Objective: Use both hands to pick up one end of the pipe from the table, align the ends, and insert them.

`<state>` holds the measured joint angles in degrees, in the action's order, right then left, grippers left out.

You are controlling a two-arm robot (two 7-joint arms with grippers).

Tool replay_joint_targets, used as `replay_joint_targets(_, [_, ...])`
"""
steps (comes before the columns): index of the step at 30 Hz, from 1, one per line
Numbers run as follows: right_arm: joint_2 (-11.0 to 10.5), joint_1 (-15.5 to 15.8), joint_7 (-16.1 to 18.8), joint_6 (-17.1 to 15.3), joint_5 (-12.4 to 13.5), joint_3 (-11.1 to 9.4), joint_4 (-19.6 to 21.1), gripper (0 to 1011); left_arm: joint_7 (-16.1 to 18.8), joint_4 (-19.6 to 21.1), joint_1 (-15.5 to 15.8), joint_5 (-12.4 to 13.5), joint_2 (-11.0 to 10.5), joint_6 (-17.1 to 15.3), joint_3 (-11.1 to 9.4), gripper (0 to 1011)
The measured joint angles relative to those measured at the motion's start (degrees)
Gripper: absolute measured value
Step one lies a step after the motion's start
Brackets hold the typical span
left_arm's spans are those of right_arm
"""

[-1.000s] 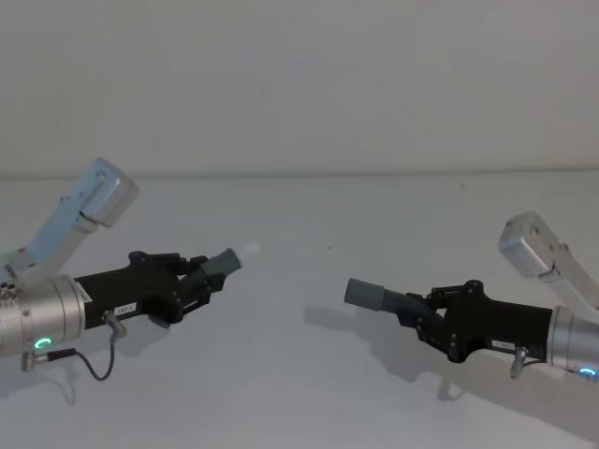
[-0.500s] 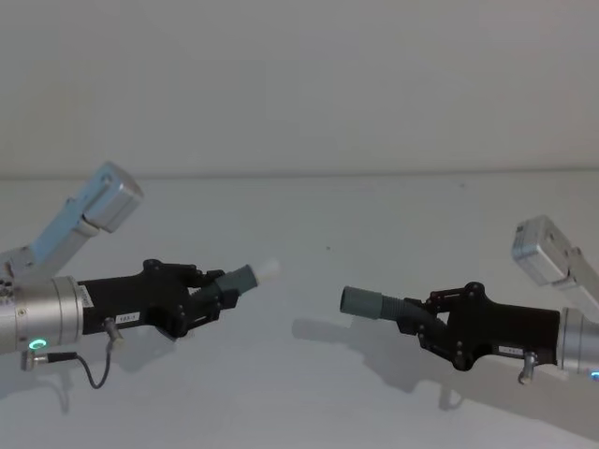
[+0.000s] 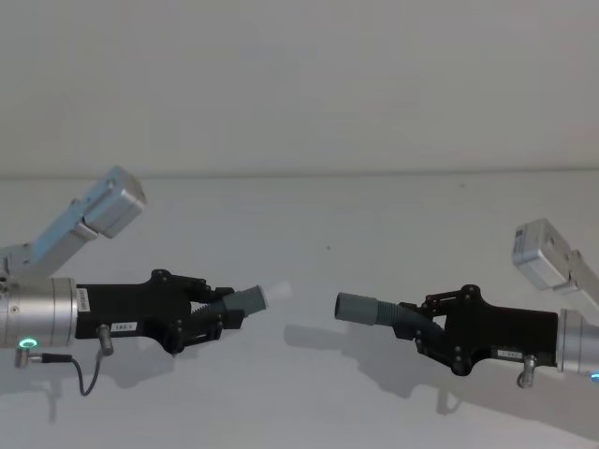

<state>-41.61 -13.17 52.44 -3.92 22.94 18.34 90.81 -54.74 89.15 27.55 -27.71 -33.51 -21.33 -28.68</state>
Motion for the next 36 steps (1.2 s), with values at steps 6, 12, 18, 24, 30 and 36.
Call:
replay_joint_targets(6, [-0.1,-0.3,0.1,0.2,0.2,0.5,0.0,204,-2.3,-0.6,1.4,-0.1,-0.5,0.0,-1.4,329])
replay_joint_targets(12, [-0.1,-0.5,0.2,0.4,0.5,0.9,-0.2,204,-3.4,-1.2,2.5,-0.1,-0.5,0.0,-2.3,329])
replay_joint_targets(18, [-0.2,-0.8,0.4,0.5,0.8,1.3,-0.2,204,-4.1,-1.9,3.5,-0.1,-0.4,0.0,-3.3,329])
replay_joint_targets(24, [-0.4,-0.9,0.4,0.6,0.8,1.7,0.1,204,-4.3,-2.5,4.3,0.0,-0.1,-0.1,-4.1,329])
replay_joint_targets(30, [-0.6,-1.1,0.2,0.6,0.8,2.0,0.6,205,-4.4,-3.0,5.0,0.1,0.2,-0.4,-4.8,329])
replay_joint_targets(36, [-0.9,-1.2,-0.4,0.6,0.8,2.4,1.1,205,-4.4,-3.4,5.6,0.1,0.4,-0.5,-5.5,329])
